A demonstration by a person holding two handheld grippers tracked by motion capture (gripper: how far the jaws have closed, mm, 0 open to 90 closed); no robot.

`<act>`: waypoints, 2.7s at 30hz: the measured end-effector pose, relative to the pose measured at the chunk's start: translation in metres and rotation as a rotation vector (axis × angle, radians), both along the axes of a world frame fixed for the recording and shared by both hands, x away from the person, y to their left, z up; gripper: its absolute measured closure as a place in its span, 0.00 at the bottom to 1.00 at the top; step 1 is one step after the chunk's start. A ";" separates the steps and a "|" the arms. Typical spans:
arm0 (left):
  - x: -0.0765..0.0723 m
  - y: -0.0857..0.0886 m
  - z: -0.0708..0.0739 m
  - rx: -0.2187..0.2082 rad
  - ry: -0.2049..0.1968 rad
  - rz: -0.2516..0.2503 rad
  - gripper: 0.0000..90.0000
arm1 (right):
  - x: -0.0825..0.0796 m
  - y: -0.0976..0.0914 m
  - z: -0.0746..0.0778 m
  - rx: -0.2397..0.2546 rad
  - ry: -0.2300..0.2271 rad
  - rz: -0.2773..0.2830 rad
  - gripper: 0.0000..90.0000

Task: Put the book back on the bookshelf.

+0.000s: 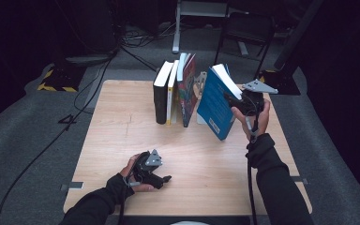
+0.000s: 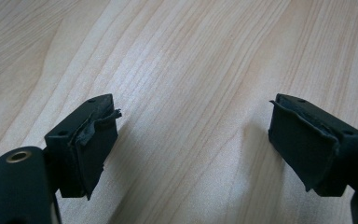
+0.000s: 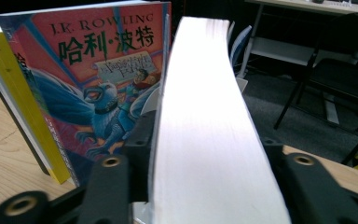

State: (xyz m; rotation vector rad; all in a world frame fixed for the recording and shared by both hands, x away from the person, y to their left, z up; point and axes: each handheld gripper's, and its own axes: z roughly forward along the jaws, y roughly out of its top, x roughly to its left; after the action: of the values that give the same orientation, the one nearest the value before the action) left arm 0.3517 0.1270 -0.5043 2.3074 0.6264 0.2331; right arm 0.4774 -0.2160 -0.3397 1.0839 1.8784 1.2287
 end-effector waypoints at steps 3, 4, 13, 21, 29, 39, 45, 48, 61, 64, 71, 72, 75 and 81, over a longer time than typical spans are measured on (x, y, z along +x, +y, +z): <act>0.000 0.000 0.000 0.000 0.000 0.000 0.18 | 0.001 -0.004 -0.004 0.015 0.023 -0.011 0.46; 0.000 0.000 0.000 0.000 0.000 0.000 0.18 | 0.002 -0.007 -0.005 0.028 0.034 -0.007 0.45; 0.000 0.000 0.000 0.000 0.000 -0.001 0.18 | -0.002 -0.015 -0.019 0.043 0.053 0.016 0.40; 0.000 0.000 0.000 0.000 0.001 -0.001 0.18 | -0.004 -0.019 -0.041 0.017 0.081 0.025 0.39; 0.000 0.000 0.000 -0.001 0.001 -0.001 0.18 | -0.008 -0.024 -0.077 0.033 0.128 0.035 0.41; 0.000 0.000 0.000 -0.003 0.002 -0.001 0.17 | -0.005 -0.020 -0.130 0.063 0.219 0.055 0.61; 0.001 0.000 0.000 -0.003 0.002 -0.003 0.17 | -0.008 -0.003 -0.135 0.044 0.177 -0.014 0.65; 0.001 -0.001 0.000 0.000 0.002 -0.004 0.17 | -0.010 0.008 -0.136 0.049 0.161 -0.066 0.66; 0.001 -0.002 0.000 -0.001 0.003 -0.010 0.17 | 0.008 0.036 -0.136 0.042 0.152 -0.160 0.66; 0.001 -0.002 0.000 -0.001 0.003 -0.010 0.17 | 0.011 0.039 -0.135 0.043 0.155 -0.168 0.66; 0.001 -0.002 0.000 -0.001 0.003 -0.010 0.17 | 0.021 0.041 -0.135 0.040 0.158 -0.179 0.66; 0.001 -0.002 0.000 -0.001 0.003 -0.011 0.17 | 0.021 0.041 -0.134 0.040 0.158 -0.182 0.66; 0.001 -0.002 0.000 -0.001 0.003 -0.012 0.17 | 0.023 0.042 -0.134 0.028 0.153 -0.174 0.66; 0.001 -0.002 0.000 -0.001 0.001 -0.011 0.18 | 0.023 0.039 -0.133 0.034 0.155 -0.162 0.61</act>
State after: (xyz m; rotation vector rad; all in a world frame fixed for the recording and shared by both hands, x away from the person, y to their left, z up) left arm 0.3527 0.1251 -0.5042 2.3100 0.6142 0.2268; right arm 0.5000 -0.1768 -0.4729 1.3565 1.8467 1.1158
